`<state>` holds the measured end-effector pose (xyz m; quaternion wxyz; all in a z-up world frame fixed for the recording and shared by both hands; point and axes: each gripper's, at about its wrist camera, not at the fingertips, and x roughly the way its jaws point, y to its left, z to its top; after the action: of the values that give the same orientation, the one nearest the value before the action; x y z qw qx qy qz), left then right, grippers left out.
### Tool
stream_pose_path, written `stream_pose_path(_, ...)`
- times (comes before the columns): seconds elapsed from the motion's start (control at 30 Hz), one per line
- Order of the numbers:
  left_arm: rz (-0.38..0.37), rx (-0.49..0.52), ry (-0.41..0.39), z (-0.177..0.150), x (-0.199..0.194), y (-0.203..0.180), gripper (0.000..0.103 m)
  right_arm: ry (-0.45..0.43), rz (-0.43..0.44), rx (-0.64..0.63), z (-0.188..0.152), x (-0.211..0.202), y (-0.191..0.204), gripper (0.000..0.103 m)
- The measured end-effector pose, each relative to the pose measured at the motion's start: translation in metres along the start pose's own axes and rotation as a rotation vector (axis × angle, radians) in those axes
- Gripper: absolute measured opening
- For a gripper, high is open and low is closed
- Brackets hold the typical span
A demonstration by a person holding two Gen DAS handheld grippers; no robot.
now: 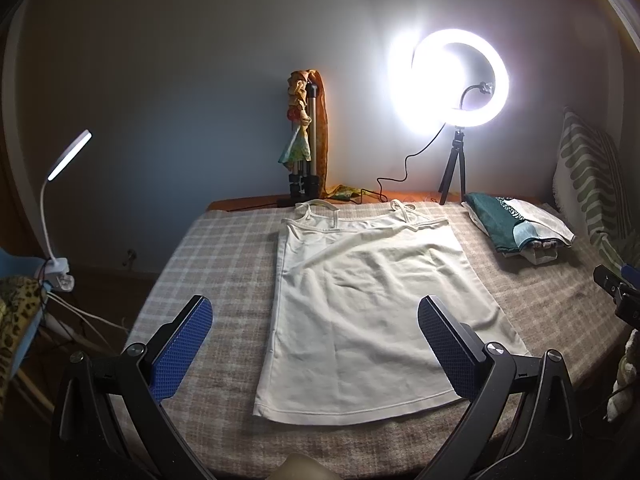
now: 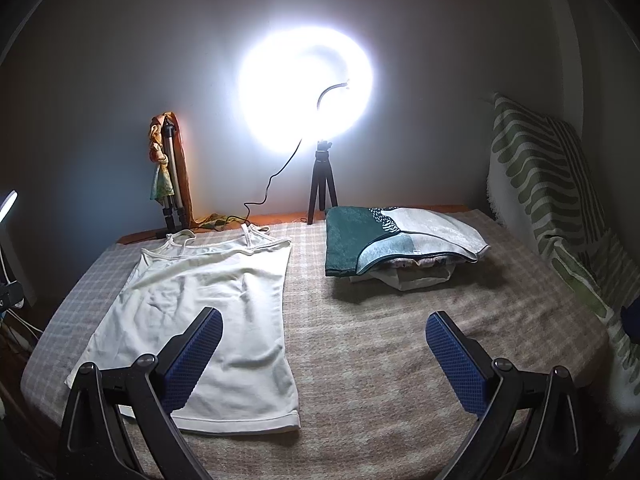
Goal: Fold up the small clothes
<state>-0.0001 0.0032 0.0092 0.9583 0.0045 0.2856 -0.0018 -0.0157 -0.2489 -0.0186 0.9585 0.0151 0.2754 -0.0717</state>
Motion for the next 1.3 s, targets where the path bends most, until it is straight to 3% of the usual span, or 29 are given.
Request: stream_pose_path(1.3, 0.007, 0.001, -0.003, 0.0, 0.002, 0.002, 0.102, -0.001, 0.01, -0.005, 0.0, 0.003, 0.013, 0.103)
